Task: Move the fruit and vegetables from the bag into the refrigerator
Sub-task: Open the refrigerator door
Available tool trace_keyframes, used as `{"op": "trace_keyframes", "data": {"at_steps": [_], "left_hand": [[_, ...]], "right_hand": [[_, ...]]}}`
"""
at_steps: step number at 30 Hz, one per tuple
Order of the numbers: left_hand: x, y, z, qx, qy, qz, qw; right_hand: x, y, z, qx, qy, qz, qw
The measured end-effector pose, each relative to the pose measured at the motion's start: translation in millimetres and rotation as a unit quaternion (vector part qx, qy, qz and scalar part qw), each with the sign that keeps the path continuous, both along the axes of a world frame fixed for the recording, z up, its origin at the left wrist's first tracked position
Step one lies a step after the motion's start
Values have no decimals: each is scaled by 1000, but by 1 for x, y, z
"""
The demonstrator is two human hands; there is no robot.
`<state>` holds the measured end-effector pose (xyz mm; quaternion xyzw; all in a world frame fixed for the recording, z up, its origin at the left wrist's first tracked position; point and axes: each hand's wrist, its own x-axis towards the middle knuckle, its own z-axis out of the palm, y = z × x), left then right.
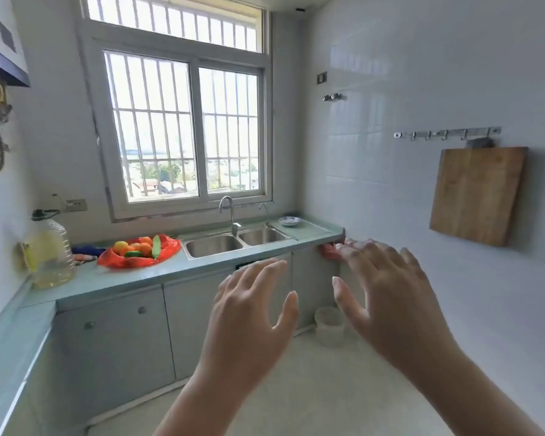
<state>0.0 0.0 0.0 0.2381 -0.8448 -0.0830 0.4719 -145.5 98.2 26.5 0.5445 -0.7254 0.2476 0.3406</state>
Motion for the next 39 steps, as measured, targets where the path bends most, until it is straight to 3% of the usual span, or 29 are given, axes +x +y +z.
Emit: {"op": "trace_keyframes", "data": {"at_steps": [11, 19, 28, 39], "left_hand": [[-163, -41, -16, 43, -8, -120, 992], [-309, -38, -14, 76, 0, -252, 965], [-440, -34, -41, 138, -48, -409, 901], [-590, -70, -47, 157, -86, -593, 785]], "right_hand": [[-135, -8, -28, -29, -26, -103, 994], [-244, 8, -40, -32, -42, -202, 978], [-328, 28, -65, -55, -42, -344, 937], [-412, -2, -67, -81, -16, -542, 836]]}}
